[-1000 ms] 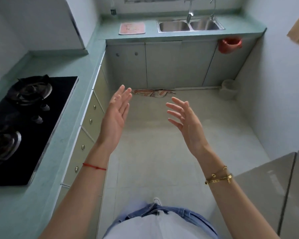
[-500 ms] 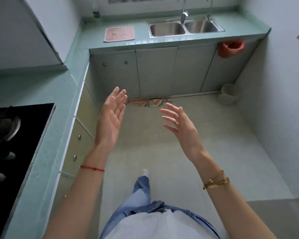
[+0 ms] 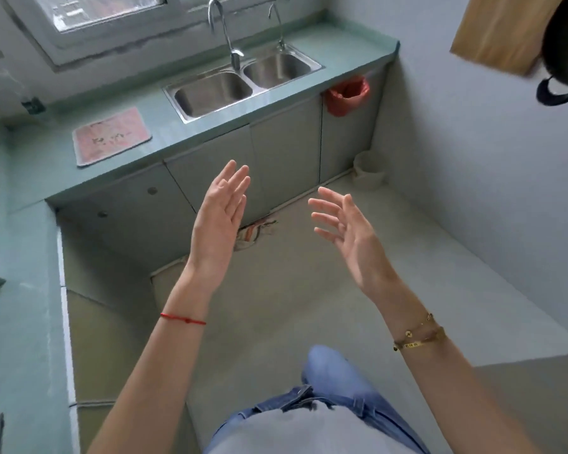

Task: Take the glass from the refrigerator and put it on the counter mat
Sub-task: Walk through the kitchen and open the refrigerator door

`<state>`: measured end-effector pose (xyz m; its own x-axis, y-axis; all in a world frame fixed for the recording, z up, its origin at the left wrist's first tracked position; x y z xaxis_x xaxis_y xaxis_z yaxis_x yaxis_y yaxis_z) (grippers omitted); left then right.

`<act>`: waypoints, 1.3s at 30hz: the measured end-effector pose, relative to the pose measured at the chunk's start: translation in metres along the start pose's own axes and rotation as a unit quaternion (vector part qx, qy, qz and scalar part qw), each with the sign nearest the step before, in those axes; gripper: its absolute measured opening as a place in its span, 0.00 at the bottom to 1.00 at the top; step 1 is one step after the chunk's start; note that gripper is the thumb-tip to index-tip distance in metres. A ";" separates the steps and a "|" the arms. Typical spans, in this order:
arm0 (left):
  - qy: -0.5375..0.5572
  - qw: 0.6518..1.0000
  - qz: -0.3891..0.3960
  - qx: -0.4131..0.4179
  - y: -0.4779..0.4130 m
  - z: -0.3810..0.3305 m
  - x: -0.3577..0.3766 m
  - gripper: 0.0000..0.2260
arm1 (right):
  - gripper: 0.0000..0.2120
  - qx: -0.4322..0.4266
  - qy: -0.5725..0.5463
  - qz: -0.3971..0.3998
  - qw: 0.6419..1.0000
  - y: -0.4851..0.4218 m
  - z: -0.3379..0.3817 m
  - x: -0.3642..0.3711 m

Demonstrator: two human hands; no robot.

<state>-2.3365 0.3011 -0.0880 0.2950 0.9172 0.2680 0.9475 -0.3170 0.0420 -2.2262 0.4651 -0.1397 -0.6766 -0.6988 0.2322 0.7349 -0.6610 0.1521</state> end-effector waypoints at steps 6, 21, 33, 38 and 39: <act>-0.008 0.994 0.104 -0.041 -0.080 0.036 0.076 0.25 | 0.27 -0.016 -0.014 -0.106 0.994 -0.062 0.015 -0.049; -0.015 0.935 0.329 -0.131 -0.177 0.087 0.336 0.21 | 0.29 -0.086 -0.036 -0.345 0.934 -0.157 0.090 -0.201; -0.054 0.842 0.499 -0.196 -0.168 0.135 0.443 0.19 | 0.22 -0.102 -0.044 -0.534 0.838 -0.139 0.085 -0.248; -0.050 0.782 0.586 -0.204 -0.157 0.141 0.470 0.24 | 0.24 -0.132 -0.059 -0.613 0.777 -0.117 0.086 -0.254; -0.052 0.768 0.604 -0.205 -0.153 0.142 0.475 0.25 | 0.23 -0.136 -0.061 -0.629 0.763 -0.112 0.086 -0.255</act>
<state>-2.3235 0.8192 -0.1035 0.9570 -0.0996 0.2726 -0.1388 -0.9819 0.1285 -2.1321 0.7405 -0.1328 -0.8169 0.5547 0.1580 -0.5402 -0.8319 0.1274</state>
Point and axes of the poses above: each hand's wrist, its own y-axis away from the middle knuckle, its own x-axis out of the palm, z = x × y, the point moved 6 cm from there along -y, towards the middle knuckle, and after that the axes turned 14 degrees about -z, right-handed, at the moved point
